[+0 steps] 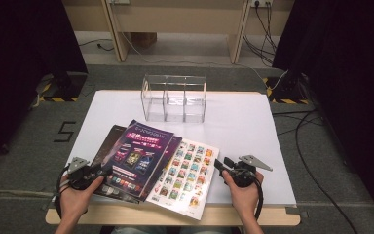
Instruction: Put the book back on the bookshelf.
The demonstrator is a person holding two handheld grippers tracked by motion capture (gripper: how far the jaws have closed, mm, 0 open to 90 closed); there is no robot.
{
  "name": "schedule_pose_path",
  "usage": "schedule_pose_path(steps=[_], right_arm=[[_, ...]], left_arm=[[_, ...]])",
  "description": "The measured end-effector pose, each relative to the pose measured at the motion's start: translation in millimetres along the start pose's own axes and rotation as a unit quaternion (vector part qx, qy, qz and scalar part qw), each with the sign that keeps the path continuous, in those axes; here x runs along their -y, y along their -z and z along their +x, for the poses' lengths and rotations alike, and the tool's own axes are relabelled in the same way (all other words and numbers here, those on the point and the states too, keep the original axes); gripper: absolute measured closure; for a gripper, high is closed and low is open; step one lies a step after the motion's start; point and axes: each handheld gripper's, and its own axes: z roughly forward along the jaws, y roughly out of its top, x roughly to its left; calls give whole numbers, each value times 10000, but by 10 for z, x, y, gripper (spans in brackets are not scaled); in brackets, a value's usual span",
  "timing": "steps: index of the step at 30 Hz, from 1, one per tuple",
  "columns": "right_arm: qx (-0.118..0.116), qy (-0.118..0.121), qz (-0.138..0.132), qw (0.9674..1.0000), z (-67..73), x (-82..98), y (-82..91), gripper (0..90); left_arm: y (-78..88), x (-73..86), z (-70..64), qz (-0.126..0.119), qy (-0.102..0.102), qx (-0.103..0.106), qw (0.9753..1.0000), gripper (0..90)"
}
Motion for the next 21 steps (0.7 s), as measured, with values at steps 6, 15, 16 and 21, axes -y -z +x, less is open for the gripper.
schedule_pose_path(steps=[6, 15, 16, 21], right_arm=[[-188, 18, 58, 9998, 104, -76, -15, 574], [-516, -84, 406, 9978, 290, -185, -154, 604], [-516, -84, 406, 9978, 290, -185, -154, 604], [-770, -59, 793, 9939, 485, -274, -325, 628]], left_arm=[[-60, -76, -28, 120, -11, 54, 9999, 482], [-185, -271, -25, 440, -110, 72, 9989, 519], [-185, -271, -25, 440, -110, 72, 9989, 519], [-270, -433, 32, 666, -159, -51, 9976, 534]])
